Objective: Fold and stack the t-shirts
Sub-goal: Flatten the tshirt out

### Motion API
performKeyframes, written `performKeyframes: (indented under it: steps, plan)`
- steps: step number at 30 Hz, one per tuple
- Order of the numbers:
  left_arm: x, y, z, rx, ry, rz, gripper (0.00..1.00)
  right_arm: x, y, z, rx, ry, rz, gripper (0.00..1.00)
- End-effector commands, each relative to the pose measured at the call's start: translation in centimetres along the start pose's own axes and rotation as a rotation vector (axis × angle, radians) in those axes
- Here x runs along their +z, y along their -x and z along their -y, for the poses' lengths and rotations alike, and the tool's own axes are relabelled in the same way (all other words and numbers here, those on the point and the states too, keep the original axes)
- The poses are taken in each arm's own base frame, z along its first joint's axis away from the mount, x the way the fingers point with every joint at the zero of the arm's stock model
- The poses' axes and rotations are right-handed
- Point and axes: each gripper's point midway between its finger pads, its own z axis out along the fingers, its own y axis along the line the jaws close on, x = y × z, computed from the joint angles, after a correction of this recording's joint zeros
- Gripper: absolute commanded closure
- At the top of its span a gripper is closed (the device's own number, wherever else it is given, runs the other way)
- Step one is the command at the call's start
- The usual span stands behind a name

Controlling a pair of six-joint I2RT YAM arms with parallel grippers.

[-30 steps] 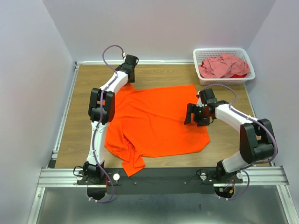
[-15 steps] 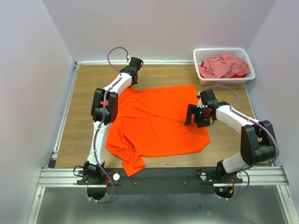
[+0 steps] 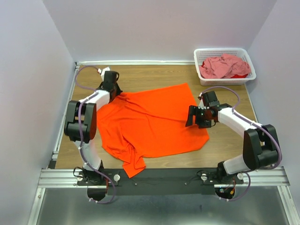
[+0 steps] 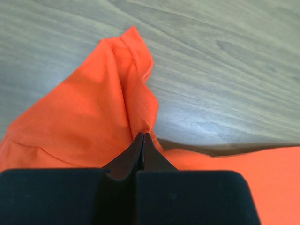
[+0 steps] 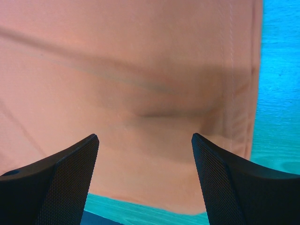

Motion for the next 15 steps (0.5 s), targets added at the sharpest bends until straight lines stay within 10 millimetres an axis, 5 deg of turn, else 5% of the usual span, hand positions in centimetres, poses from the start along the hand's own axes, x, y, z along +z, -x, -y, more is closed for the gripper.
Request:
performKeyframes:
  steps: [1, 10, 15]
  plan:
    - [-2.0, 0.9, 3.7, -0.202, -0.226, 0.094, 1.0, -0.3, -0.2, 0.1, -0.017, 0.008, 0.012, 0.12]
    - [-7.6, 3.3, 3.4, -0.345, -0.399, 0.333, 1.0, -0.5, -0.5, 0.2, -0.021, 0.005, 0.018, 0.12]
    - [-12.7, 7.4, 5.7, -0.299, -0.663, 0.553, 0.99, -0.6, -0.6, 0.2, -0.026, 0.008, 0.018, 0.12]
